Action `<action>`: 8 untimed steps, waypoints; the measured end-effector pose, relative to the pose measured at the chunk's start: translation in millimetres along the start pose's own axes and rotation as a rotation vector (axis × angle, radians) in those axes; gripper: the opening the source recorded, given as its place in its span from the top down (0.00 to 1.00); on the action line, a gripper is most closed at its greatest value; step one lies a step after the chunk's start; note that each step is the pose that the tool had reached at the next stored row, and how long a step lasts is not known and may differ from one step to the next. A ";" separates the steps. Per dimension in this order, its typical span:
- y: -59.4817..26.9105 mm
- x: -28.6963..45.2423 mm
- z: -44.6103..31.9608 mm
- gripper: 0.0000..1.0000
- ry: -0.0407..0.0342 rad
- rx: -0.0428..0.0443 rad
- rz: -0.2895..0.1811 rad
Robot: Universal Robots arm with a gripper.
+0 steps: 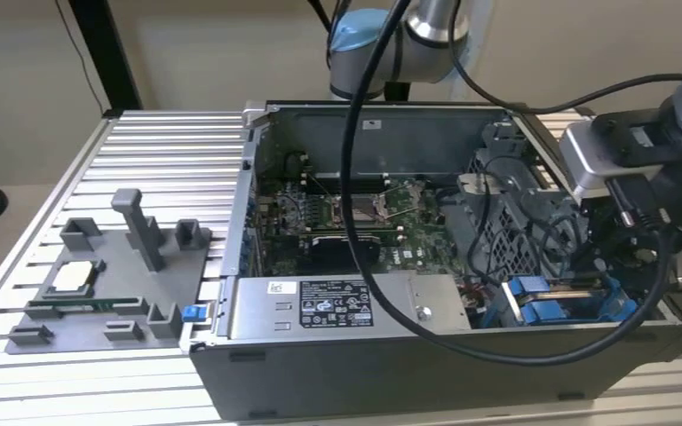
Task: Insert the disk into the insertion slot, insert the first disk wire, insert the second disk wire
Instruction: 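Insert the second disk wire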
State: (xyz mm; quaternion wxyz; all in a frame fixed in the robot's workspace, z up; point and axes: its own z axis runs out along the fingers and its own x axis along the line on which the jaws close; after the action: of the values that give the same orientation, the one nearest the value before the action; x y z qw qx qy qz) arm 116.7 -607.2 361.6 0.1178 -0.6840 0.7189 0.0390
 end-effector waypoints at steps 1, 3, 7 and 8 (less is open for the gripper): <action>2.9 -0.6 0.6 1.00 0.0048 0.0037 -0.001; 8.3 -1.7 1.5 1.00 0.0177 0.0100 -0.004; 13.9 -3.6 2.9 1.00 0.0469 0.0355 -0.013; 14.3 -3.6 3.2 1.00 0.0502 0.0392 -0.014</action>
State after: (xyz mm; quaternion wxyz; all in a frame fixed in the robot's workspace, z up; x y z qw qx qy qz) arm 103.0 -602.2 357.8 0.1134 -0.6874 0.7173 0.0069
